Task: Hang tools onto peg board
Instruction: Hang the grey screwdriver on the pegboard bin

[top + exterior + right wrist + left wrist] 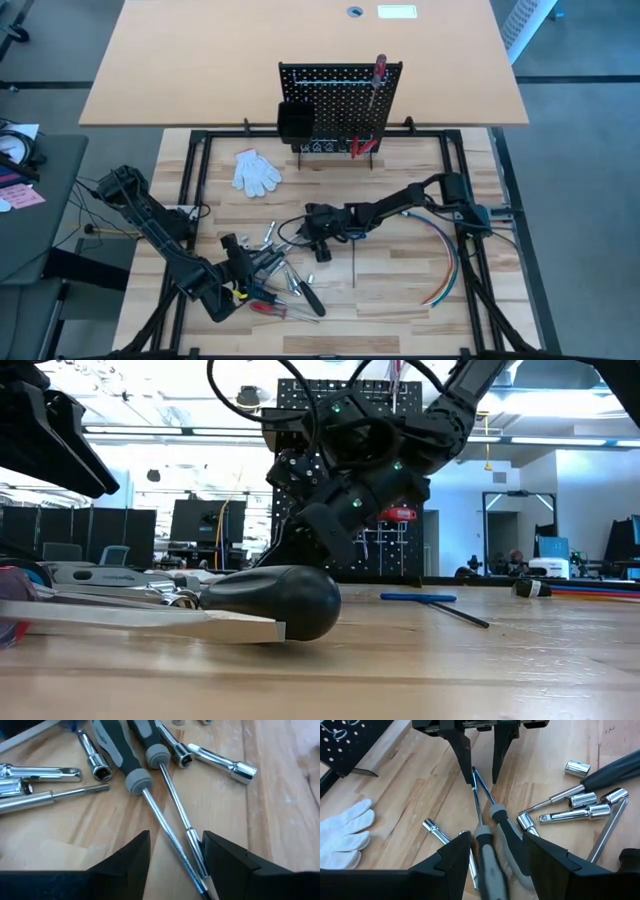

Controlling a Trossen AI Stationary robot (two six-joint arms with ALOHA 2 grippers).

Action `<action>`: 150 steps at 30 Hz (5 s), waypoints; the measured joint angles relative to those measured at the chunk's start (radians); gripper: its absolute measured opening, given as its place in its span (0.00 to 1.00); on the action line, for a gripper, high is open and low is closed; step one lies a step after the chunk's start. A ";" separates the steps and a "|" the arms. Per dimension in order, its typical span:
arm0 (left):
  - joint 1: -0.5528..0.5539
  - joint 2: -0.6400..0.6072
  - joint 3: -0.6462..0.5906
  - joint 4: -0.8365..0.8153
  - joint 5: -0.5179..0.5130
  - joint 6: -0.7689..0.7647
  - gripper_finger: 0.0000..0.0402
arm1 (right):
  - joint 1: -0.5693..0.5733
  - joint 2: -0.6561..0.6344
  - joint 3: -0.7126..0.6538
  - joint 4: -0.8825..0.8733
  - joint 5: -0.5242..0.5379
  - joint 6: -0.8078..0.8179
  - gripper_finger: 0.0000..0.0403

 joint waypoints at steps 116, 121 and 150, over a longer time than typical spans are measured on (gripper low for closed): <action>-0.002 0.000 0.001 0.000 0.004 -0.001 0.44 | -0.033 0.030 0.024 -0.196 -0.026 -0.050 0.03; -0.021 0.000 0.001 0.000 0.005 -0.008 0.44 | -0.039 0.011 -0.049 -0.067 -0.021 -0.004 0.03; -0.027 0.000 0.001 0.012 -0.039 -0.019 0.44 | -0.091 -0.515 -0.665 1.013 0.339 0.125 0.02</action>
